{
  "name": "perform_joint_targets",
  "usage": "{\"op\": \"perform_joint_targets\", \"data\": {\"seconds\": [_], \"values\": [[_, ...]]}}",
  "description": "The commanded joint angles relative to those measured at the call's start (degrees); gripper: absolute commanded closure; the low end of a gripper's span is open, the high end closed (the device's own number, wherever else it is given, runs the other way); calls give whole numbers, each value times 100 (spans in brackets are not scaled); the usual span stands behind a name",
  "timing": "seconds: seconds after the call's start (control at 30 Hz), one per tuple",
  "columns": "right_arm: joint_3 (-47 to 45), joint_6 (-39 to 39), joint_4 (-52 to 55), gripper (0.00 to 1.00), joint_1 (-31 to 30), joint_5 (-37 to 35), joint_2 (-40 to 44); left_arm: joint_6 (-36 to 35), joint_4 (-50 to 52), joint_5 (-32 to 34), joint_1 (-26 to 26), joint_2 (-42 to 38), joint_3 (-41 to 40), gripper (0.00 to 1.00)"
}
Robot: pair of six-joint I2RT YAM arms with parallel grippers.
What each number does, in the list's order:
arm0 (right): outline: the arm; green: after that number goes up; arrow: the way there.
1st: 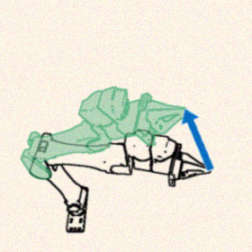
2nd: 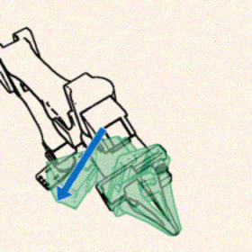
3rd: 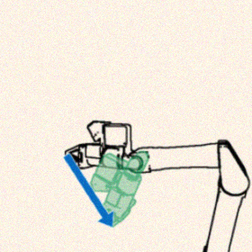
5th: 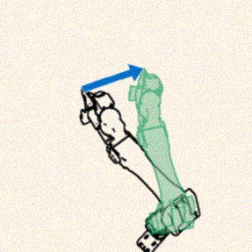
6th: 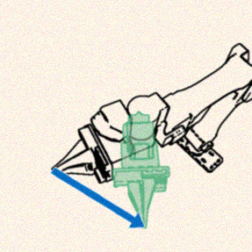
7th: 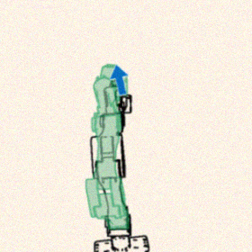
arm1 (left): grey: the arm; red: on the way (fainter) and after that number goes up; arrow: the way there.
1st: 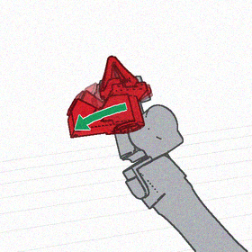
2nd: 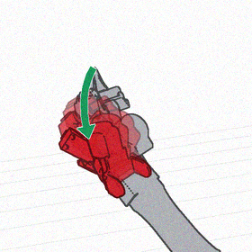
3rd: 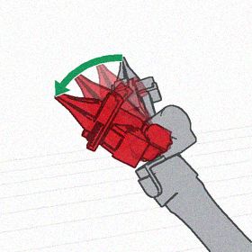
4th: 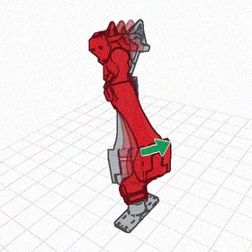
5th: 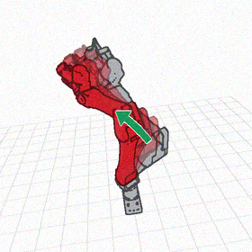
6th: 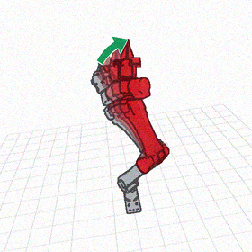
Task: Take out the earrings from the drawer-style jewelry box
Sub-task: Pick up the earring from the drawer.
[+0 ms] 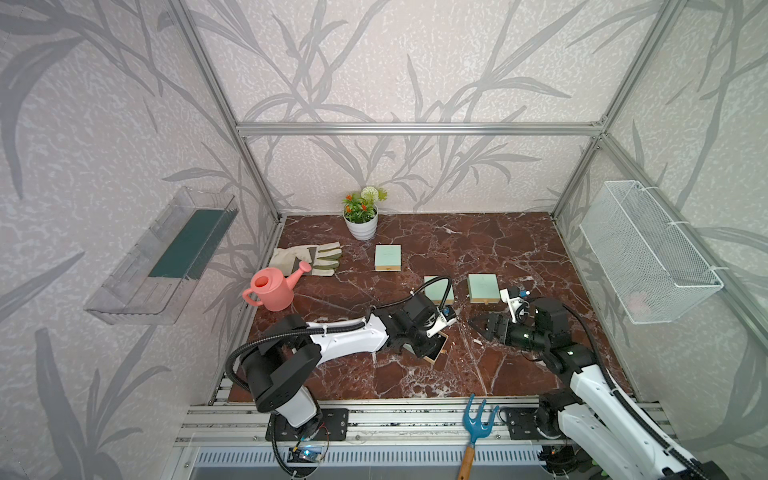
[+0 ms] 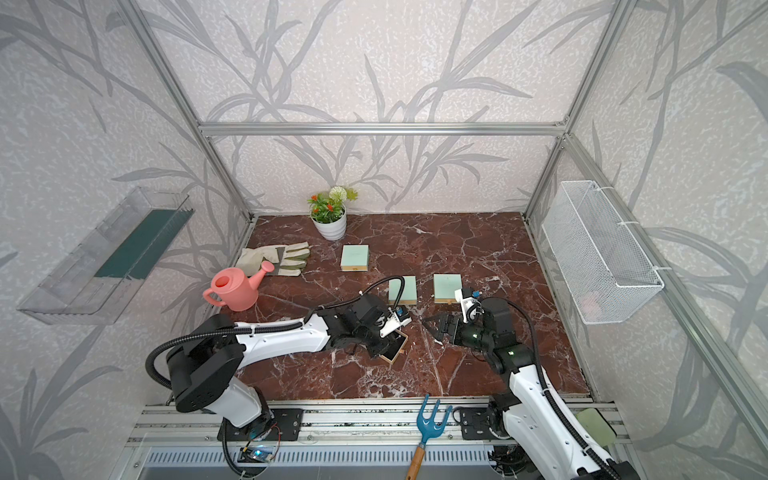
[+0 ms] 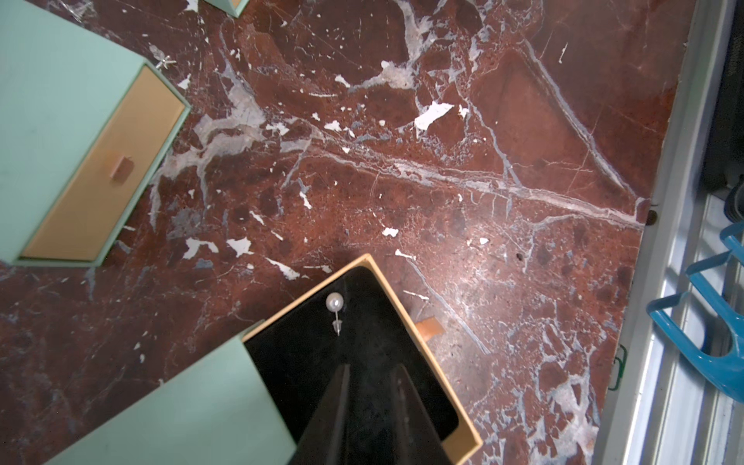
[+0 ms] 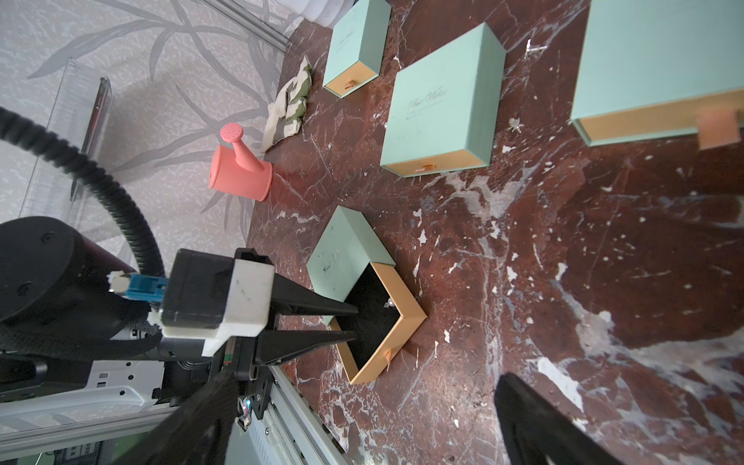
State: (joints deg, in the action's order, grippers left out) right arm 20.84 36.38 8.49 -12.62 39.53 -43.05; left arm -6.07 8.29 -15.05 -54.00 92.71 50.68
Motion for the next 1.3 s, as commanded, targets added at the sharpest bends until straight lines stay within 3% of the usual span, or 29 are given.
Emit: {"op": "perform_joint_targets", "data": {"seconds": [0.0, 1.27], "values": [[-19, -22, 56, 0, 32, 26, 24, -198, 50, -47, -23, 163, 210, 79], [-148, 164, 65, 0, 32, 47, 139, -44, -27, 300, -49, 781, 595, 70]]}}
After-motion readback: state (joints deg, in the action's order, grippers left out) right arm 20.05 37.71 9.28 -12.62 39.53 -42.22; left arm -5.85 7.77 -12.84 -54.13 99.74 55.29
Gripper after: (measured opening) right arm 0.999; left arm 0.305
